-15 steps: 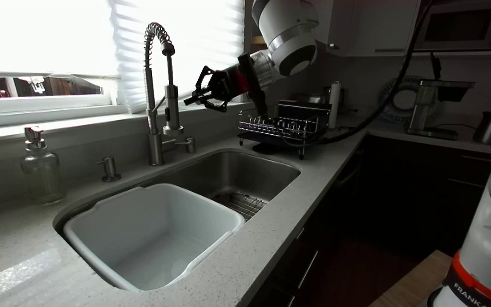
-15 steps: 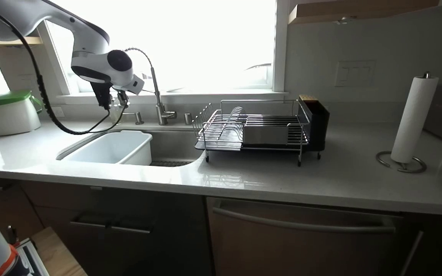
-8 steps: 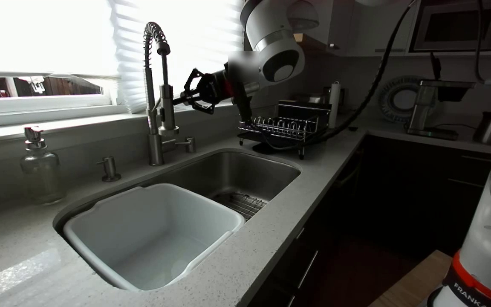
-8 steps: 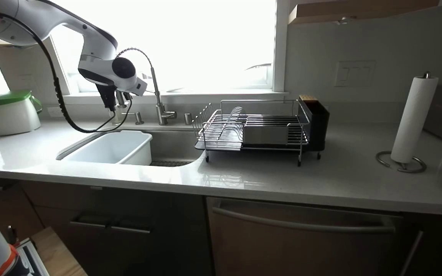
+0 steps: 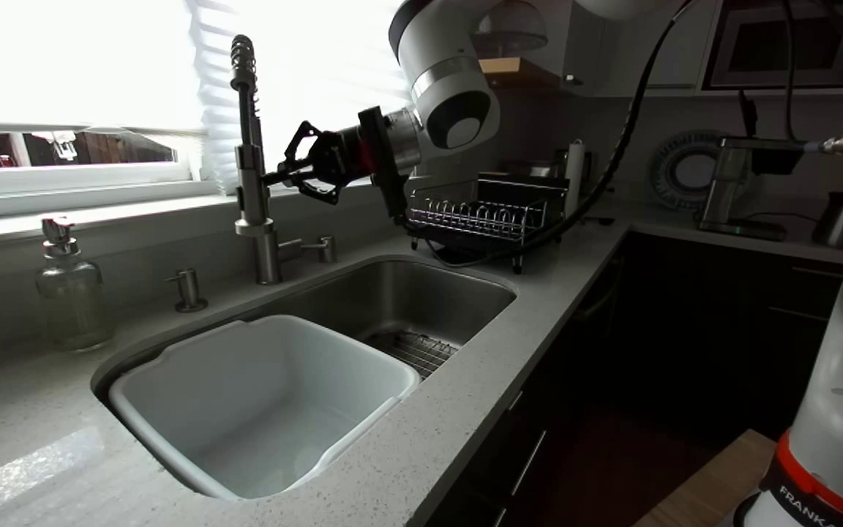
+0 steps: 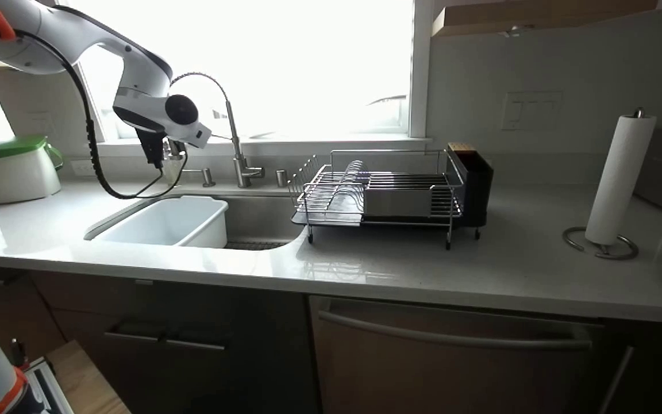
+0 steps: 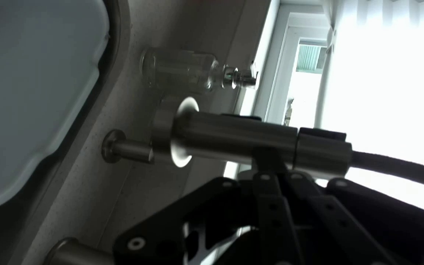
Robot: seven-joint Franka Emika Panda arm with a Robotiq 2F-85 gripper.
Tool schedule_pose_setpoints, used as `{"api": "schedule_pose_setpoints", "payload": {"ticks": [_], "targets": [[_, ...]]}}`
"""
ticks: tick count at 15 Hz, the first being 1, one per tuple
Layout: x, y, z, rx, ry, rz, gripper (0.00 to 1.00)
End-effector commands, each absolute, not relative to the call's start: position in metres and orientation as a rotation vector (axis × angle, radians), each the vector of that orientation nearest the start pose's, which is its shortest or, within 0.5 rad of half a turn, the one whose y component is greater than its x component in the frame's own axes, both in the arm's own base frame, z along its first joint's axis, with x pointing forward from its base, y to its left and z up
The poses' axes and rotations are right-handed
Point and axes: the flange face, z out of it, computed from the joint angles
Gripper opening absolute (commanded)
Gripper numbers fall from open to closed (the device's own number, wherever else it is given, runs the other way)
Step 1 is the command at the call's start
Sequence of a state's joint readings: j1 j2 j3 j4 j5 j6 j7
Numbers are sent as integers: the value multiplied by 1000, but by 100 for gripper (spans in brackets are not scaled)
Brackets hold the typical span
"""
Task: Move the faucet to the left
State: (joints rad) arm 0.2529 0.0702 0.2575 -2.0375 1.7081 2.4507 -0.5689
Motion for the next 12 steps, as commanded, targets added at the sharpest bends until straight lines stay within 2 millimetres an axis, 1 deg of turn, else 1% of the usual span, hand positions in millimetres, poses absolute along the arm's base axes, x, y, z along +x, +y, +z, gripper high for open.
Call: {"api": "schedule_pose_setpoints", "payload": {"ticks": [1,3,5,7,10,11,12], "targets": [[513,318,442,-1842,183,-240,0],[511,328,441,-1836,165,-227,0],[507,329,439,-1873,163,-200,0],[502,318,436,-1957,161,-173,0],[491,291,436,-2138,131,-106,0],[487,285,437,-2191,112,-78,4],[483,280,442,-2241,90,-48,27]]}}
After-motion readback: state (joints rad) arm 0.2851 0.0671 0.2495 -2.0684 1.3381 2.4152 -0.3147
